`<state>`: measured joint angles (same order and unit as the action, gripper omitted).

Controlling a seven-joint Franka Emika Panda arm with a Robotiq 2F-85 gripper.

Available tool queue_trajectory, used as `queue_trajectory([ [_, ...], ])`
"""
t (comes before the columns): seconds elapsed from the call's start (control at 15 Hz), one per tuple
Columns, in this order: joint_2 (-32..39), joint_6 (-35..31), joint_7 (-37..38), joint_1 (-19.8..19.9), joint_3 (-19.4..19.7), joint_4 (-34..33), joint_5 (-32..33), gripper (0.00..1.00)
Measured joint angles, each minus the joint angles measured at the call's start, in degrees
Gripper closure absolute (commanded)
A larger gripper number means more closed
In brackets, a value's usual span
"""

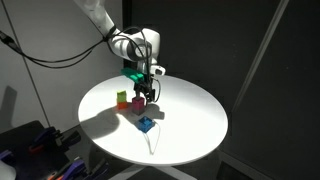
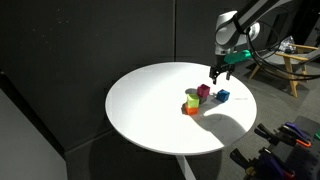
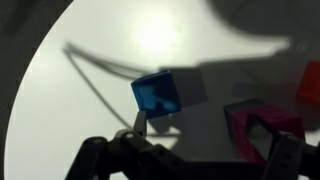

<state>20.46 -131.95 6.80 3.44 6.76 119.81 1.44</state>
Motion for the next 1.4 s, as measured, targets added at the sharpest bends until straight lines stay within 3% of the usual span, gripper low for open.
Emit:
queue_trajectory([
  [0.87, 0.43, -0.16, -0.63, 0.07, -0.02, -0.39, 0.01, 0.00],
  [1.4, 0.46, -3.50, -0.34, 0.17, 0.37, -0.43, 0.00, 0.00],
])
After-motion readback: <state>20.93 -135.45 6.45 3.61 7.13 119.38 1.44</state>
